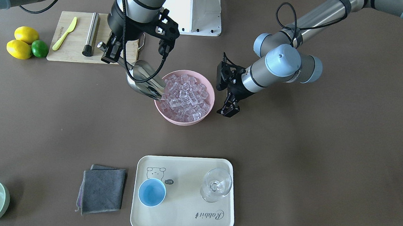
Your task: Put ice in cup with scoop
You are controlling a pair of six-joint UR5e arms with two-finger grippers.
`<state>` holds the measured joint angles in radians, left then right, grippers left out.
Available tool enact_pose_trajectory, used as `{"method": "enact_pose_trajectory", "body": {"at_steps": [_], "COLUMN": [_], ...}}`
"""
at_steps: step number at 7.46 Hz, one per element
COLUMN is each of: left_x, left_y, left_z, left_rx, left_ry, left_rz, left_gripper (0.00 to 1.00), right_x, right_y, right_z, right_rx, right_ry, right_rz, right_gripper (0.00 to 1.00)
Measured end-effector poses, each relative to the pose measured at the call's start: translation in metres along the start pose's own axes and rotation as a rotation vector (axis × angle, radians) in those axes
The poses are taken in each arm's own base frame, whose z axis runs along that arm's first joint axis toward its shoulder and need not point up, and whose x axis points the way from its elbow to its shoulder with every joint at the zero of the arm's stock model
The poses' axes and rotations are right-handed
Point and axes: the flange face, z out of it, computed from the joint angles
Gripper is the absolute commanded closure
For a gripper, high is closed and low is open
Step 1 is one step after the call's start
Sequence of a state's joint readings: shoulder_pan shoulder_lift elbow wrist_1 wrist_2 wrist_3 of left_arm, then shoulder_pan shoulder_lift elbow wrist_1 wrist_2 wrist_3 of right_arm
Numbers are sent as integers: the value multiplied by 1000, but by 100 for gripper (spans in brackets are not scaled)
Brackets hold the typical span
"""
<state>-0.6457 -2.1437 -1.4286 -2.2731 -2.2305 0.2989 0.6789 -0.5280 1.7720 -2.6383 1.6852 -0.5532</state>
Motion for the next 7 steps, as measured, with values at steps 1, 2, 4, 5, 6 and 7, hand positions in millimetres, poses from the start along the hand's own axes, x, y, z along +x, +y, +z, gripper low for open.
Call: {"method": "enact_pose_trajectory", "body": {"at_steps": [1, 2, 4, 5, 6, 7], "left_x": [4, 9, 32, 46, 52, 53], "left_y": [2, 4, -1, 0, 1, 1], "left_z": [-3, -5, -8, -8, -8, -7], "left_rx": [5, 11, 30, 35, 36, 36], "left_ry": [0, 0, 15, 21, 22, 21], "left_rz": [3, 0, -42, -52, -56, -57], "left_gripper": [1, 1, 1, 1, 1, 1], "right_x": [-5, -10, -16, -22, -28, -33], "right_y": [-11, -24, -43, -52, -61, -68], "right_z": [3, 10, 19, 24, 28, 30], "right_rx": [-45, -86, -133, -151, -163, -174], "right_ry": [11, 15, 11, 12, 12, 15], "right_rz": [-20, -41, -67, -82, -98, -109], "right_gripper": [100, 100, 100, 100, 100, 100]}}
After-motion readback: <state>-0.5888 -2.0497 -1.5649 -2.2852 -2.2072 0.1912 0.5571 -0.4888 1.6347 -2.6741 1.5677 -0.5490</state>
